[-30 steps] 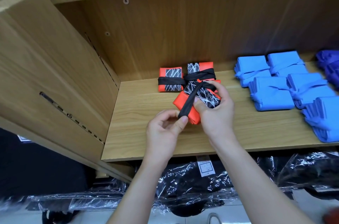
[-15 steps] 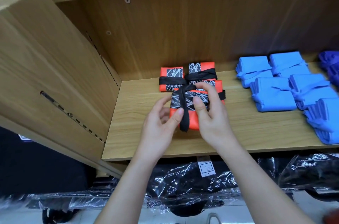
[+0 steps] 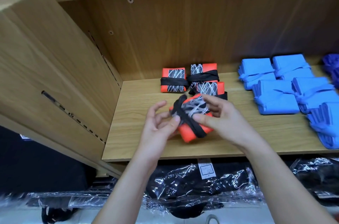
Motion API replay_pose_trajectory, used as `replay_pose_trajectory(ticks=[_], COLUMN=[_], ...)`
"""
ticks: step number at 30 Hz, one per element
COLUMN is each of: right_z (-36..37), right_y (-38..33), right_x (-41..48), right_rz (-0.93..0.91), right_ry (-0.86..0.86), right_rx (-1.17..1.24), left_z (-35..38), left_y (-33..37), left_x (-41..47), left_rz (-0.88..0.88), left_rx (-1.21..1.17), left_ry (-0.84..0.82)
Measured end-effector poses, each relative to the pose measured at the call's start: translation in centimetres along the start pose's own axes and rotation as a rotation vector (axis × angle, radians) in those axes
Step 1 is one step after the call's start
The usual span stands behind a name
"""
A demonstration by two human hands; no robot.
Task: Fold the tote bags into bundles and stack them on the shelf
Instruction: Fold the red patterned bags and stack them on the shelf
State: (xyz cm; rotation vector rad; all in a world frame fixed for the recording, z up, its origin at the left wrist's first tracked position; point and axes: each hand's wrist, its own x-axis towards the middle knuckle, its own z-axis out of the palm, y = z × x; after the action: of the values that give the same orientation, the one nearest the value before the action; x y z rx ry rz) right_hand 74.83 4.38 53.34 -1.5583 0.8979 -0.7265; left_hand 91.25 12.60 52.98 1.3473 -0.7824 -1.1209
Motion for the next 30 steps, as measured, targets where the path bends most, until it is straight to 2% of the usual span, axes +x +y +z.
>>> replay_pose_trajectory(ticks=[1, 3, 5, 6, 9, 12, 16, 18, 21, 24, 30], right_z=[-0.5, -0.8, -0.4, -0.1, 0.7, 0.5, -1.8, -2.8, -2.9, -2.4, -2.5], right_y=[-0.2, -0.6, -0.5, -0.4, 0.4, 1.5, 2.2, 2.4, 3.2, 3.7, 4.8], right_x=[-0.2, -0.4, -0.4, -0.3, 0.1, 0.5, 0.9, 1.4, 2.9, 4.1, 4.3], right_rz=[0.019, 0.030, 0.027, 0.025, -0.003, -0.035, -0.086, -0.019, 0.070, 0.104, 0.012], right_ry=[-0.004, -0.066, -0.074, -0.053, 0.017, 0.078, 0.302, 0.291, 0.220, 0.182, 0.232], right_rx=[-0.029, -0.130, -0.105, -0.057, 0.000, -0.076, -0.566, -0.755, -0.884, -0.921, -0.908], left_z=[-0.8, -1.9, -2.0, -1.9, -1.6, -1.9, -2.8, -2.6, -1.6, -1.1, 0.0], left_y=[0.3, 1.0, 1.2, 1.0, 0.5, -0.2, -0.2, -0.2, -0.3, -0.5, -0.7], left_x=[0.2, 0.6, 0.9, 1.0, 1.5, 2.9, 6.6, 8.1, 9.5, 11.1, 12.4], left_rz=[0.018, 0.036, 0.027, 0.025, 0.041, 0.004, 0.001, -0.013, 0.009, 0.011, 0.020], left_rx=[0.038, 0.253, 0.414, 0.423, 0.374, 0.393, 0.490, 0.546, 0.622, 0.668, 0.796], left_ry=[-0.034, -0.203, -0.357, -0.370, -0.257, -0.118, 0.107, 0.103, 0.122, 0.166, 0.150])
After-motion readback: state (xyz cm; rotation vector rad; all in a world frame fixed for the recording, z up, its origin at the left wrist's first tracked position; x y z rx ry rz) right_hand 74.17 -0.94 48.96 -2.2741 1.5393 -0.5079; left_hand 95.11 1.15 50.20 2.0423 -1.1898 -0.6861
